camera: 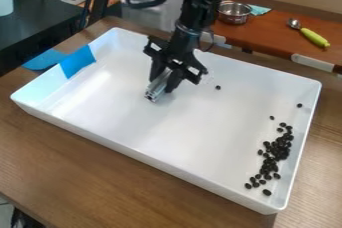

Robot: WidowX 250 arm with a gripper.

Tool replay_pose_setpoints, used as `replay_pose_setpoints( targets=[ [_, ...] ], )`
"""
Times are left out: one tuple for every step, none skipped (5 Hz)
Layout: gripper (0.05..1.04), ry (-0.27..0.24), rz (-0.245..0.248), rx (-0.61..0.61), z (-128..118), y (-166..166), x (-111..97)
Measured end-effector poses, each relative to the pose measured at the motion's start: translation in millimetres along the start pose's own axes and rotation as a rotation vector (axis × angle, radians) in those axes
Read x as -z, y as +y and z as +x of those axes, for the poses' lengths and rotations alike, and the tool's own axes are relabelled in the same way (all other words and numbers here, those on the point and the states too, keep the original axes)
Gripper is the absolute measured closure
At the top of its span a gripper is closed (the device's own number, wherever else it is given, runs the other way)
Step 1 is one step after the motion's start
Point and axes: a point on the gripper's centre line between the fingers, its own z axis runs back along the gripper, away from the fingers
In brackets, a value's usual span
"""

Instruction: Sweep into pile

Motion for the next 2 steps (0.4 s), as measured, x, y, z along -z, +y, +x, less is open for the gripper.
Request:
replay_pose_setpoints(
  targets=[
    [0.697,0.016,-0.018,0.013,0.6,-11.4,-8.4],
    [0.697,0.024,-0.028,0.052,-4.4,-28.6,-7.7]
  ],
)
